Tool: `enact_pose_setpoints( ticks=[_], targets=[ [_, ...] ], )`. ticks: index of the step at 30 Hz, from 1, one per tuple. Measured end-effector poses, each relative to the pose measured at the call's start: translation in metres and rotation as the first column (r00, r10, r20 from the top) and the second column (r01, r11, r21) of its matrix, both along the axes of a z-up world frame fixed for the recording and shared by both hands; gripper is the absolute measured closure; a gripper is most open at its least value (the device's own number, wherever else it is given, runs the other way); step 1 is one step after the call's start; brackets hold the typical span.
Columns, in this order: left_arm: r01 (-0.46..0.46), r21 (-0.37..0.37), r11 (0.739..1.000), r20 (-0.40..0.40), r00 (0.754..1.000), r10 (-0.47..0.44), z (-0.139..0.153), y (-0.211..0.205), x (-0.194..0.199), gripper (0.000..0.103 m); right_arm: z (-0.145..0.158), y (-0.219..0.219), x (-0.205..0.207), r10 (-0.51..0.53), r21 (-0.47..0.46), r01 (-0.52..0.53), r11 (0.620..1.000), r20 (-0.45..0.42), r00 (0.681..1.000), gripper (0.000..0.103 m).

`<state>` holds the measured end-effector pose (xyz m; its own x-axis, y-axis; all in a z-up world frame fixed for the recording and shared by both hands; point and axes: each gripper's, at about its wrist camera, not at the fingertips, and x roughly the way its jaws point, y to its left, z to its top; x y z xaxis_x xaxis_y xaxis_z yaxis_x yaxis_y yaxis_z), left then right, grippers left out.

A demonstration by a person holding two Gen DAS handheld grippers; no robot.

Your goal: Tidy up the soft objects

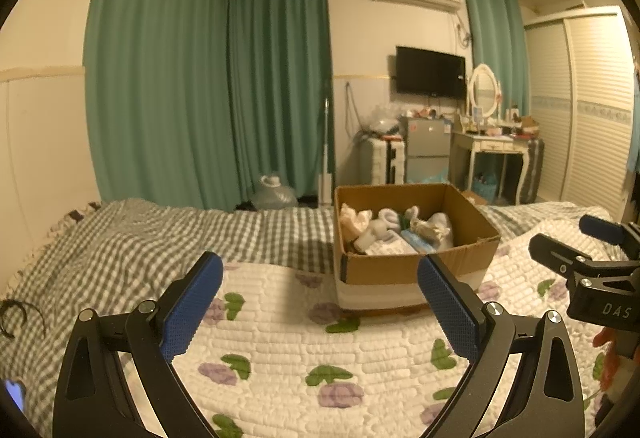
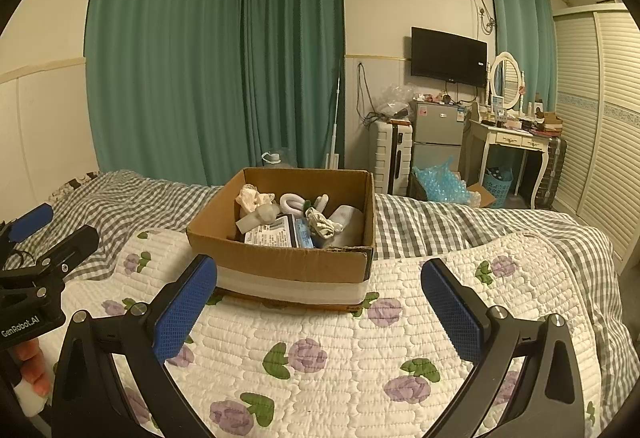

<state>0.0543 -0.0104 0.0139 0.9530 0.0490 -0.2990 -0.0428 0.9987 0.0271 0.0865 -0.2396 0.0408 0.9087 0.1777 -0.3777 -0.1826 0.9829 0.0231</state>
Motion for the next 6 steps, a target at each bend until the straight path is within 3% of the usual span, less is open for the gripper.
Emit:
enact_pose_setpoints(
  ticks=[6],
  targets=[
    [0.003, -0.019, 1.000, -0.006, 1.000, -0.003, -0.0001, 0.0040, 0.0015, 0.003, -0.0010, -0.0009, 0.0009, -0.002, 0.008, 0.002, 1.000, -0.002, 1.000, 0.000]
  ],
)
